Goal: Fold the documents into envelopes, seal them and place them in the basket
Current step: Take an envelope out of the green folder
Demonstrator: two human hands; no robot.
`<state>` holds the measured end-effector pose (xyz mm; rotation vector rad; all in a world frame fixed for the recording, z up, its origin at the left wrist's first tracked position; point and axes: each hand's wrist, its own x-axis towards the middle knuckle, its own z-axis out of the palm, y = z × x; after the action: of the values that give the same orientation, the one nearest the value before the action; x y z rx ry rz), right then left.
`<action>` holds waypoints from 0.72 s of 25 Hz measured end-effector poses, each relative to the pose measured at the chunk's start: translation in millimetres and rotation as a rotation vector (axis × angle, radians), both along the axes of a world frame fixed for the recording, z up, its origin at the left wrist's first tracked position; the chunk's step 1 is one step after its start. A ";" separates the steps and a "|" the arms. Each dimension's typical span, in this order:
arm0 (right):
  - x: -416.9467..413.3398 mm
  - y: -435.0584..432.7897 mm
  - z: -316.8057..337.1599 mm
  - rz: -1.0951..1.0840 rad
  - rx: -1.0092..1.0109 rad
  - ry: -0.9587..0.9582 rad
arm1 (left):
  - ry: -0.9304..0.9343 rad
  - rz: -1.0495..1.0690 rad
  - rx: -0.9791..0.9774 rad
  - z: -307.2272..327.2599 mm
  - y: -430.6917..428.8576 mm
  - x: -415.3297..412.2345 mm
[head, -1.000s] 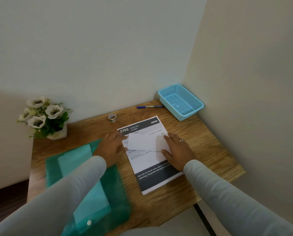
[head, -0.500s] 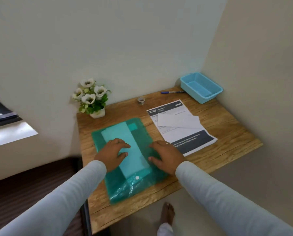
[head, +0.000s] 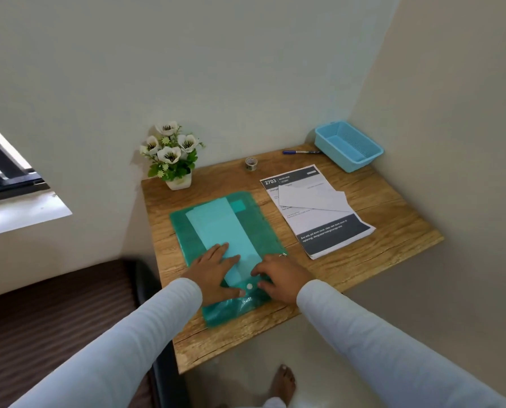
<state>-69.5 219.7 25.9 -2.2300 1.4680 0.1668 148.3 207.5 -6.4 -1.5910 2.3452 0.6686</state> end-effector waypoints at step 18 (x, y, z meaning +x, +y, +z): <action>-38.3 43.3 -3.1 -0.098 -0.006 -0.067 | -0.109 -0.093 -0.094 -2.7 4.8 -2.3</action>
<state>-107.8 263.0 22.8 -2.1412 1.5394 0.0559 146.1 212.3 -9.1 -1.5042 2.3845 0.4472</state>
